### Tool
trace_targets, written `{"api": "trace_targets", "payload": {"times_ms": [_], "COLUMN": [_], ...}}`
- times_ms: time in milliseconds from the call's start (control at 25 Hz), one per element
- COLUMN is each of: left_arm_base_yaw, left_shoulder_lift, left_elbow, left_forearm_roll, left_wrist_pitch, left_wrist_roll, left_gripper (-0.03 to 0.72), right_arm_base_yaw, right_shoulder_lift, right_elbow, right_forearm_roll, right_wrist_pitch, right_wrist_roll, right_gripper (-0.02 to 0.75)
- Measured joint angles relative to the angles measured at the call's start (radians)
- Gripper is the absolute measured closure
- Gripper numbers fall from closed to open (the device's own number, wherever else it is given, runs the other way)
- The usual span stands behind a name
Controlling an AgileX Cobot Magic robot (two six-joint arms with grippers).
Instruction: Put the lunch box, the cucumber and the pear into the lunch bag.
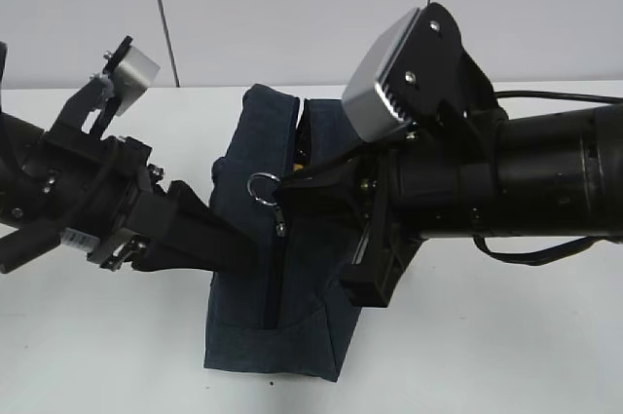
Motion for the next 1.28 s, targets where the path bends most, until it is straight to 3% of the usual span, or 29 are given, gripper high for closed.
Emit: {"api": "trace_targets", "payload": {"times_ms": [120,400,800,1280], "left_arm_base_yaw": [0.0,0.0,0.0,0.001], "left_shoulder_lift": [0.0,0.0,0.0,0.0], "left_elbow": [0.0,0.0,-0.023,-0.026], "left_forearm_roll": [-0.019,-0.029,-0.03,0.004], "left_wrist_pitch": [0.005,0.004,-0.018,-0.014], "left_wrist_roll": [0.003,0.01,0.011,0.013], "left_gripper": [0.278,0.265,0.471,0.498], "right_arm_base_yaw": [0.0,0.0,0.0,0.0], "right_shoulder_lift": [0.021,0.027,0.027,0.027], "right_elbow": [-0.003,-0.004,-0.004,-0.004], "right_forearm_roll": [0.002,-0.002,-0.01,0.006], "right_wrist_pitch": [0.0,-0.002,-0.033,-0.048], "right_wrist_roll": [0.0,0.002,0.002,-0.006], "right_gripper": [0.732,0.732,0.732,0.732]}}
